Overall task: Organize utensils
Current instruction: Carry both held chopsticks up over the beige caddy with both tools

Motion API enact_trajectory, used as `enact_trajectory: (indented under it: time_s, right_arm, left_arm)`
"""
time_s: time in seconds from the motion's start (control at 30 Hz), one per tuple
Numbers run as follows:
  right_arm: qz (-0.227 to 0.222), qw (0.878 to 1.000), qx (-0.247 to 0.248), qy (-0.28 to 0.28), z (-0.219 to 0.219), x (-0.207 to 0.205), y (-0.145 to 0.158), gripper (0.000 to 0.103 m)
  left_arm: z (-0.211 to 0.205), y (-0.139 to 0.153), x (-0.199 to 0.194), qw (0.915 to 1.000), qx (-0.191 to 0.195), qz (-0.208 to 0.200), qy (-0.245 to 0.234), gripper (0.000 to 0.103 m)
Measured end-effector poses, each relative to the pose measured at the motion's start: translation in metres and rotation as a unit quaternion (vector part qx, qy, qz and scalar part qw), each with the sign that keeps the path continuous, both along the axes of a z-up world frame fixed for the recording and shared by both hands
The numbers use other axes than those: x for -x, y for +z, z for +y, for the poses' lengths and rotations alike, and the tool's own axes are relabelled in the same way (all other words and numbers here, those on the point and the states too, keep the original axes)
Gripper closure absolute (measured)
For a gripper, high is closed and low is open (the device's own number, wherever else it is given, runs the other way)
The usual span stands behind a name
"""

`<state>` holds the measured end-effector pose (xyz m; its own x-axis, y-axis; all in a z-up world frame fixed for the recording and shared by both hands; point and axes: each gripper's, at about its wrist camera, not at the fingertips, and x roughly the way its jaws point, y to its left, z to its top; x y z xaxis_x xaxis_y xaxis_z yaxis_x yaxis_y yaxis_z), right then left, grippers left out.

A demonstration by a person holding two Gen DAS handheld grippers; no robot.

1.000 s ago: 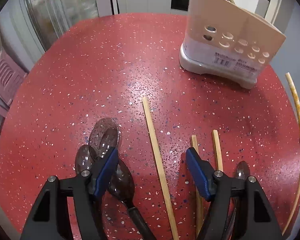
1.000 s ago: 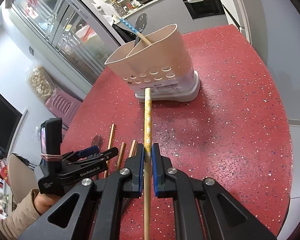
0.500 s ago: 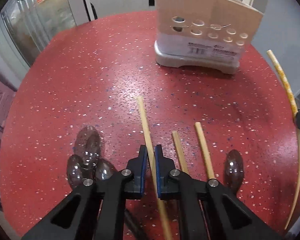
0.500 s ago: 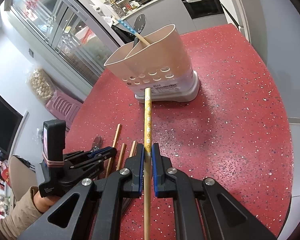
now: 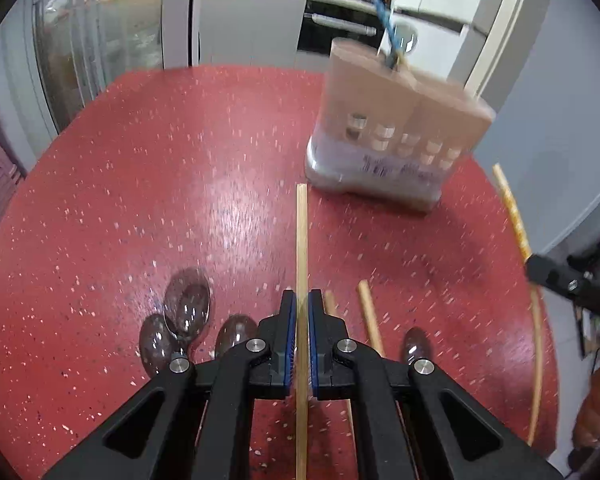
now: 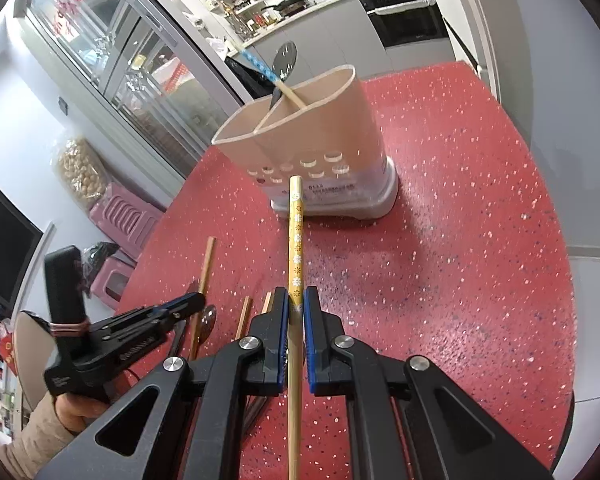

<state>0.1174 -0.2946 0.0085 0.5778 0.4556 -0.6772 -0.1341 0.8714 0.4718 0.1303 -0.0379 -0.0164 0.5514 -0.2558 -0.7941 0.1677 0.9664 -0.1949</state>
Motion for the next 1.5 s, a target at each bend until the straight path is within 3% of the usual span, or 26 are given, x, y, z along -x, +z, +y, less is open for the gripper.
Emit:
enact_trajectory:
  time_s: [0.2,0.5,0.87,1.1,1.27,1.5]
  right_arm:
    - [-0.035,0.999,0.012,-0.009,-0.004,-0.006,0.028,0.095]
    - [-0.082,0.996,0.037,-0.011,-0.003,-0.029,0.071,0.095]
    - [-0.147,0.987,0.051,-0.024,-0.002,-0.078,0.128,0.095]
    - [-0.181,0.982,0.054,-0.030,0.005,-0.127,0.139,0.095]
    - [-0.201,0.978,0.048,-0.038,0.008,-0.159,0.142,0.095]
    - [-0.237,0.967,0.078,-0.058,0.017,-0.193,0.128,0.095]
  left_arm:
    - [0.000,0.051,0.004,0.9975,0.030,-0.064,0.005,0.072]
    - [0.012,0.112,-0.030,0.9886,0.089,-0.122,0.006,0.072]
    - [-0.003,0.194,-0.079,0.9749,0.094,-0.202,-0.005,0.072]
    - [-0.024,0.200,-0.126,0.9724,0.079,-0.219,-0.005,0.072]
    - [-0.033,0.192,-0.150,0.9718,0.071,-0.225,-0.003,0.072]
    - [-0.042,0.172,-0.165,0.9732,0.059,-0.222,-0.001,0.072]
